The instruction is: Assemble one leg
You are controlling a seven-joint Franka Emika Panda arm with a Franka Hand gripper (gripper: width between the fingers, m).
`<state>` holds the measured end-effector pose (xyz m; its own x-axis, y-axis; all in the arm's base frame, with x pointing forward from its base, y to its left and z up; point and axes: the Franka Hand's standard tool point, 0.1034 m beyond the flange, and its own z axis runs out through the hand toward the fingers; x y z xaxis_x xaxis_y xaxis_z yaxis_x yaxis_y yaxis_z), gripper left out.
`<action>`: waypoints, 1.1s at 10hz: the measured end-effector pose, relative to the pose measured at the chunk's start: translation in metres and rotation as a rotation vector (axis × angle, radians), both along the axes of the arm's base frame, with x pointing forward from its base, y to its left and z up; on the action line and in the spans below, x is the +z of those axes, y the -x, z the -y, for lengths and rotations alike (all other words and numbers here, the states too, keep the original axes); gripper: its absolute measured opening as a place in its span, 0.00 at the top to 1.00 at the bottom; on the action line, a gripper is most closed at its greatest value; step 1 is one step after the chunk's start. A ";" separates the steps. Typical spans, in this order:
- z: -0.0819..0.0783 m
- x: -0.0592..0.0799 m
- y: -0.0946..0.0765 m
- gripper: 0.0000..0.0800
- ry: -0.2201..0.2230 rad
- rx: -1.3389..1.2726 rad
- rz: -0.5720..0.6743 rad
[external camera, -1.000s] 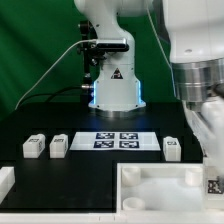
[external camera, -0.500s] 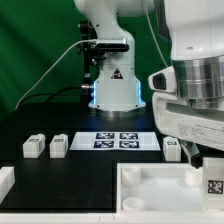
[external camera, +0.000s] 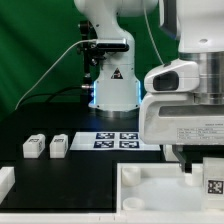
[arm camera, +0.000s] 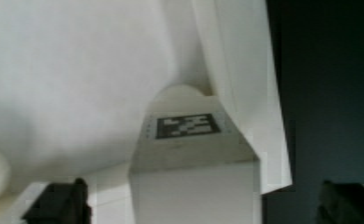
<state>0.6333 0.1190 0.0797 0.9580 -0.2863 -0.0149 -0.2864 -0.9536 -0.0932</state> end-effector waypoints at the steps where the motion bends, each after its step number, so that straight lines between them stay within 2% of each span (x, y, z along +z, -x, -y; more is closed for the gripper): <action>1: 0.000 0.000 0.000 0.33 -0.001 -0.026 -0.002; 2: 0.000 0.000 0.000 0.52 -0.003 -0.091 -0.008; 3: 0.000 0.000 0.000 0.52 -0.005 -0.225 -0.021; 4: 0.000 0.000 0.000 0.63 -0.006 -0.312 -0.030; 5: 0.000 0.001 0.000 0.63 -0.008 -0.460 -0.043; 8: -0.006 0.003 -0.004 0.63 0.013 -1.197 -0.146; 9: -0.005 0.004 -0.006 0.63 -0.010 -1.402 -0.173; 11: 0.000 0.002 -0.004 0.63 -0.019 -1.526 -0.194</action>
Offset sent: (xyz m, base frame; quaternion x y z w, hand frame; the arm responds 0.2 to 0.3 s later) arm 0.0000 0.0000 0.0000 0.0000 0.0000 0.2667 0.9638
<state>0.6374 0.1193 0.0815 -0.2551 -0.9599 -0.1160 -0.9667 0.2507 0.0513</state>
